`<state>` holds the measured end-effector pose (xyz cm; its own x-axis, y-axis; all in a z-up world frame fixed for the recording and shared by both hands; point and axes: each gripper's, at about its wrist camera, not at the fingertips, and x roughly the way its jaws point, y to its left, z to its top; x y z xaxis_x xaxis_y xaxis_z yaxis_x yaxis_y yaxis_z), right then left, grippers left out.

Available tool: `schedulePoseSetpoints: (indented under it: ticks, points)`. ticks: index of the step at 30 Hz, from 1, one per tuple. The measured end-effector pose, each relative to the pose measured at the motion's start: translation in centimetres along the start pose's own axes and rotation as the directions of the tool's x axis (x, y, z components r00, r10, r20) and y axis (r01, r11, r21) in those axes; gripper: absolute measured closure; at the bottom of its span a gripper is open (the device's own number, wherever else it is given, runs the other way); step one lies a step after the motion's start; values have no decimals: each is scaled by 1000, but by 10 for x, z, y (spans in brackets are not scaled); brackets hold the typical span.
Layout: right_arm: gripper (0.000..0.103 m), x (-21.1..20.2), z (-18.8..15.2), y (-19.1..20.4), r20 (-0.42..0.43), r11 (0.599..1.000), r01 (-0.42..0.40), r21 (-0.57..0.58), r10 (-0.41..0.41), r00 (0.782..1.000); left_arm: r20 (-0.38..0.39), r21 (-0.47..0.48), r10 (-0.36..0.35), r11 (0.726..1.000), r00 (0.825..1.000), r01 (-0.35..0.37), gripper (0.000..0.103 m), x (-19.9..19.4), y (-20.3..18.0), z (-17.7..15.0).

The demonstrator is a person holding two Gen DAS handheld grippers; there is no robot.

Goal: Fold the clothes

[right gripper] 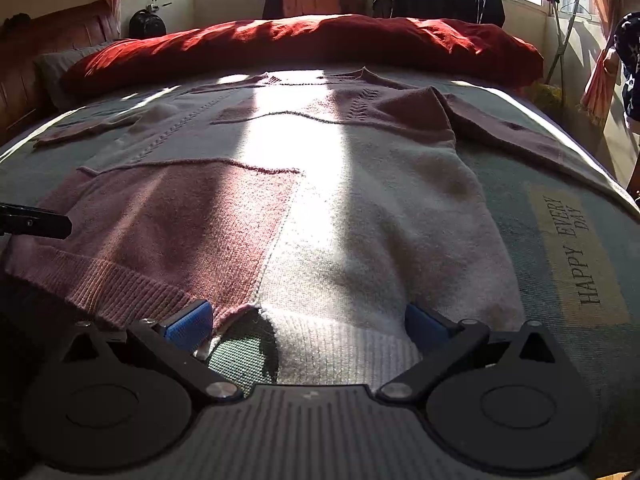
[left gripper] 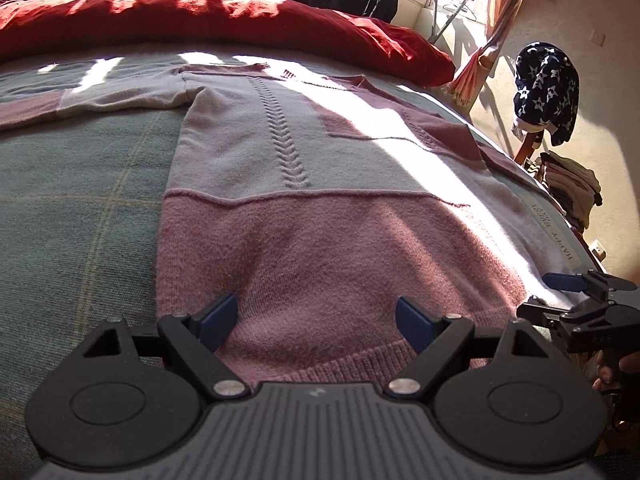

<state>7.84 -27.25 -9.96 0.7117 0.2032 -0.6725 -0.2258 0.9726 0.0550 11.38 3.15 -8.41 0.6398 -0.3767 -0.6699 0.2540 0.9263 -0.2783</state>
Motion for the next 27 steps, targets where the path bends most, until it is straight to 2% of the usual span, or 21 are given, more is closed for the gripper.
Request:
schedulePoseSetpoints:
  ticks: [10, 15, 20, 23, 27]
  points:
    - [0, -4, -4, -1, 23, 1000, -5, 27, 4, 1000, 5, -6, 60, 998, 998, -60, 17, 0, -10, -3]
    - [0, -10, -7, 1, 19, 1000, 2, 27, -3, 1000, 19, -32, 41, 999, 999, -41, 17, -1, -5, -4]
    - [0, -20, 2, 2, -19, 997, -8, 72, 9, 1000, 25, -56, 5, 998, 1000, -3, 16, -4, 1, -1]
    - [0, -24, 20, -7, -13, 990, -69, 125, 71, 997, 33, -64, 0, 998, 999, 2, 16, -12, -1, 5]
    - [0, -13, 58, -28, 45, 979, -121, 164, 115, 992, 65, -44, -28, 999, 997, 31, 16, -19, -4, 20]
